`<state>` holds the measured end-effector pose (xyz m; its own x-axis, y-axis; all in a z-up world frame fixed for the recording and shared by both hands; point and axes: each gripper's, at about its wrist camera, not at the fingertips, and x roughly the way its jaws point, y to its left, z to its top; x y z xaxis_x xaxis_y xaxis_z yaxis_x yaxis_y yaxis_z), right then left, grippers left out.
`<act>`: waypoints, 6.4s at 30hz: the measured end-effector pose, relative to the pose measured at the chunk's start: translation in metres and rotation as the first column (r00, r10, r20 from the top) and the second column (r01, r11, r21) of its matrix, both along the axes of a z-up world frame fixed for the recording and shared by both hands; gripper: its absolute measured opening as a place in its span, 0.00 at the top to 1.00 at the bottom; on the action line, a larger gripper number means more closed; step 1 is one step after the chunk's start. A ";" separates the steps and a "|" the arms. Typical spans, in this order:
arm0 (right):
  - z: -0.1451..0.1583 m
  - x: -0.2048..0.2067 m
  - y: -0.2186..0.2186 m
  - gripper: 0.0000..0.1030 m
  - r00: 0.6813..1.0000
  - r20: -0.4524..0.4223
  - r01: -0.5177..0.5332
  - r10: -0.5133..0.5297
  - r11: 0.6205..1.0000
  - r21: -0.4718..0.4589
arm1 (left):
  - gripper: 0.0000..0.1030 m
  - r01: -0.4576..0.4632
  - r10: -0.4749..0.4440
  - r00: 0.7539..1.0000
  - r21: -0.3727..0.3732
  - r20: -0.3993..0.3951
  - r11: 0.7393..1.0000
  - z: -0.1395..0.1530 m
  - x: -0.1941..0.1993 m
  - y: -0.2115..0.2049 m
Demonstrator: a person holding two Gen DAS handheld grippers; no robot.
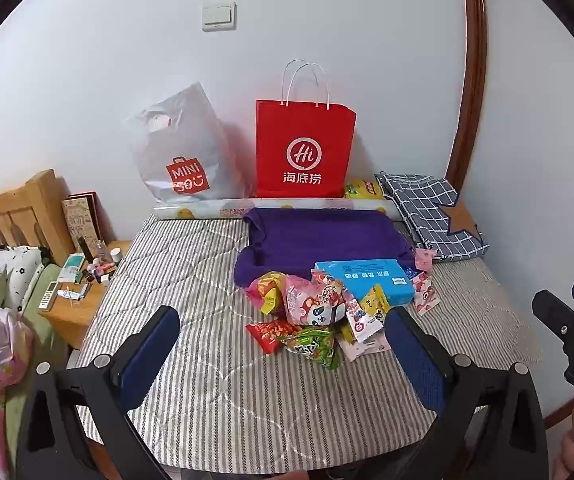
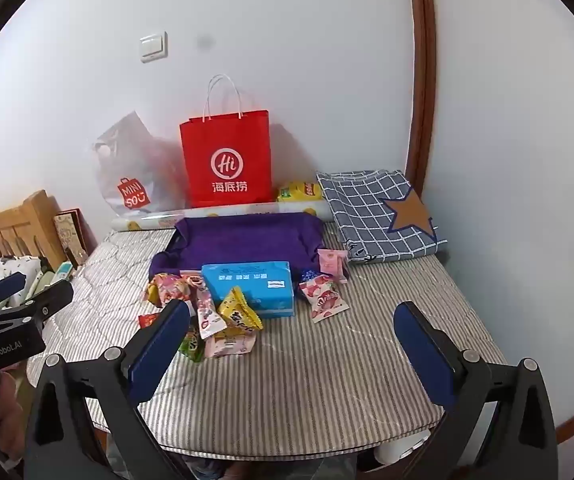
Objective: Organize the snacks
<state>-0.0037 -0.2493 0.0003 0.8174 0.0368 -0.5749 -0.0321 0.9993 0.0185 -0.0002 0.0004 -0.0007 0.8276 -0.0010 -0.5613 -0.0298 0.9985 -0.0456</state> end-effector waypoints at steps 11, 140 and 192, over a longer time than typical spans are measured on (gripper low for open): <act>-0.002 -0.003 -0.002 0.02 0.999 -0.031 -0.024 0.025 0.999 0.027 | 0.00 -0.034 0.035 0.998 0.009 -0.044 0.999 0.009 -0.004 0.003; -0.057 0.109 -0.036 0.00 0.987 -0.157 -0.010 0.025 0.996 0.090 | 0.00 -0.034 0.032 0.993 -0.022 -0.115 0.999 -0.028 0.102 0.032; -0.198 0.215 -0.055 0.46 0.944 -0.327 -0.025 0.040 0.998 0.050 | 0.01 0.013 -0.040 0.925 -0.073 -0.378 0.997 -0.144 0.177 0.076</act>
<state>0.2115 -0.3046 -0.1978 0.5822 0.0919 -0.8078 -0.0490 0.9958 0.0779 0.1767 0.0760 -0.1448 0.5525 -0.0695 -0.8306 -0.0314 0.9941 -0.1041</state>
